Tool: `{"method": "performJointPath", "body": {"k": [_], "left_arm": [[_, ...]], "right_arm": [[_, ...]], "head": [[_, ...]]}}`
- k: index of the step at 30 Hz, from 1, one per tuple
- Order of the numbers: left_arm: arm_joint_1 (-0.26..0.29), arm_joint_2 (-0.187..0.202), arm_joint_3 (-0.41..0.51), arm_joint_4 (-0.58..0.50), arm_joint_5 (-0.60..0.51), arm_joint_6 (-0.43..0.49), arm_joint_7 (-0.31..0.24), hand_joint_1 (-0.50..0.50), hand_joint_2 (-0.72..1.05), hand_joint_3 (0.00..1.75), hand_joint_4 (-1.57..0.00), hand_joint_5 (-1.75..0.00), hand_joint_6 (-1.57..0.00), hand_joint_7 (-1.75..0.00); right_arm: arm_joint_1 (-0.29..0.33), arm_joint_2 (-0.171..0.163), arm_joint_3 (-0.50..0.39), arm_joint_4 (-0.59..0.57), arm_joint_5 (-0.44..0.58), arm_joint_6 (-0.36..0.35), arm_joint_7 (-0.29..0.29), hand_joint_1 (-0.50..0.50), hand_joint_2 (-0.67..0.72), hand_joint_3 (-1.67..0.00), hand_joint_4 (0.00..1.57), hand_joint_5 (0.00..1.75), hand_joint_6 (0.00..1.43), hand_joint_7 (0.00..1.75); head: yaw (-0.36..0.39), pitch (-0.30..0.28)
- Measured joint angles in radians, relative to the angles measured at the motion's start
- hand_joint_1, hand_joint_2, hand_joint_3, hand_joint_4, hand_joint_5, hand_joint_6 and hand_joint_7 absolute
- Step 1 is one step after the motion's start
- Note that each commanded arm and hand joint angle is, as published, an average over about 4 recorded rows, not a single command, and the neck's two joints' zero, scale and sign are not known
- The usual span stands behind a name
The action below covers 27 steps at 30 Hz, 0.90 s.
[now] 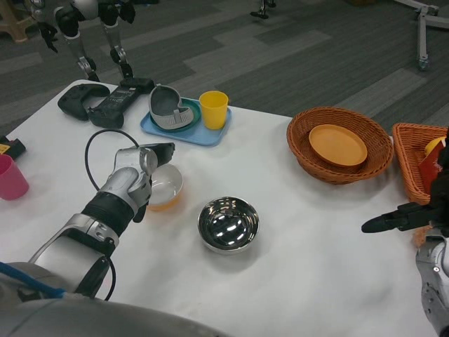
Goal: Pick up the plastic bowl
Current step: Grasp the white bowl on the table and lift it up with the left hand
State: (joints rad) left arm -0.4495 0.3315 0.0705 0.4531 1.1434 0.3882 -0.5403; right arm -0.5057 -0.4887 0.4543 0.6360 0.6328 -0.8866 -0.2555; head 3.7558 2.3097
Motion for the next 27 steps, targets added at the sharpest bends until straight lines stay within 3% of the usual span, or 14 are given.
{"method": "performJointPath", "body": {"k": [16, 20, 27], "left_arm": [[-0.138, 0.003, -0.003, 0.239, -0.001, -0.029, 0.026, -0.50, -0.55, 0.00, 0.00, -0.21, 0.00, 0.00], [-0.152, 0.003, -0.003, 0.268, -0.001, -0.032, 0.028, -0.50, -0.55, 0.00, 0.00, -0.31, 0.00, 0.00], [-0.167, 0.003, -0.003, 0.303, -0.001, -0.032, 0.034, -0.50, -0.55, 0.00, 0.00, -0.28, 0.00, 0.00]], "right_arm": [[0.001, -0.001, 0.006, 0.007, 0.001, -0.001, 0.000, -0.46, 0.72, 0.00, 0.00, 0.00, 0.00, 0.00], [0.001, -0.001, 0.007, 0.006, 0.001, -0.001, 0.000, -0.46, 0.72, 0.00, 0.00, 0.00, 0.00, 0.00], [0.001, -0.001, 0.012, -0.002, 0.003, -0.001, 0.000, -0.46, 0.72, 0.00, 0.00, 0.00, 0.00, 0.00]], "head": [[0.002, -0.004], [0.003, -0.005], [0.005, 0.000]]}}
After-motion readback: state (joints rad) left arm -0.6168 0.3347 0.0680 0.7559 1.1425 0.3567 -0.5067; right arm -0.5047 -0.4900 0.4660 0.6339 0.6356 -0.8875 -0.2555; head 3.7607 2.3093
